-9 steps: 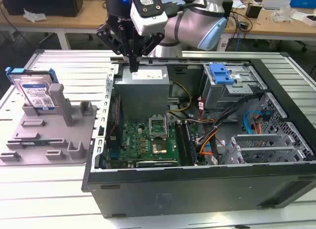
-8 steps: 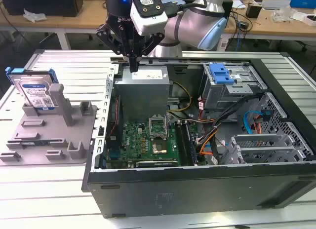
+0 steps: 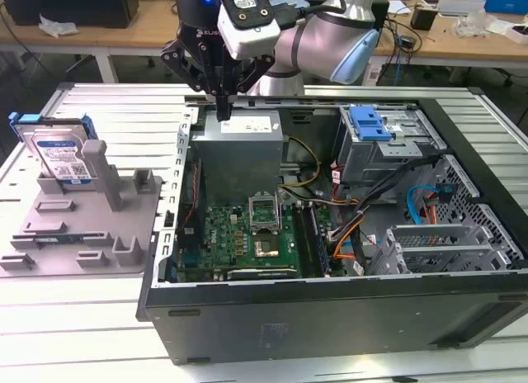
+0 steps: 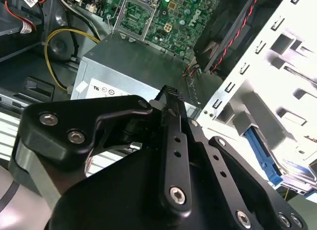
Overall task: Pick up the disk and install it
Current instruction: 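Reach for the disk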
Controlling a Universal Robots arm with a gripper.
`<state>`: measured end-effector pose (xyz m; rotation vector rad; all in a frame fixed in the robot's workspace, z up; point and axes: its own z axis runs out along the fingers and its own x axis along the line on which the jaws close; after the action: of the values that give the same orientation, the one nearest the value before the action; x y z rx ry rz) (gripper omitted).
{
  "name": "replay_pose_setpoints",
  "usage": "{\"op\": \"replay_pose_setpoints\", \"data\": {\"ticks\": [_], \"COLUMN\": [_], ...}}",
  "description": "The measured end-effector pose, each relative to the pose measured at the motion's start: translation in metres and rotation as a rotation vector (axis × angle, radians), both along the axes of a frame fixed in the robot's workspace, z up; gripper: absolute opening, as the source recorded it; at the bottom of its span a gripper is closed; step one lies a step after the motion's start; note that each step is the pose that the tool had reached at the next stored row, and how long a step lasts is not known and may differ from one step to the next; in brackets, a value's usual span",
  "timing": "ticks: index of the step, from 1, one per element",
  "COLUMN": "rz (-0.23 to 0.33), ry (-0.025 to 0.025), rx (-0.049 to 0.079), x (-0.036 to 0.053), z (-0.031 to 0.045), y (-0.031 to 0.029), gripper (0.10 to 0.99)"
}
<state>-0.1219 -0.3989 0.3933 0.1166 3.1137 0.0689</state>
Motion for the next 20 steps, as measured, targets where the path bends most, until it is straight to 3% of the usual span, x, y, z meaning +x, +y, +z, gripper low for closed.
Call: {"op": "replay_pose_setpoints", "data": {"ticks": [6,9,17,20], "rz": [0.0,-0.001,-0.001,-0.001], "ry": [0.0,0.0027,0.0091,0.013], "rx": [0.0,0.0,0.0,0.0], "x": [-0.0034,-0.024,-0.0582,-0.0813], "z": [-0.0002,-0.0029,-0.0099,-0.0155], "y": [0.0012,0.0104,0.0193,0.0267], "gripper": [0.106,0.106,0.106,0.106]}}
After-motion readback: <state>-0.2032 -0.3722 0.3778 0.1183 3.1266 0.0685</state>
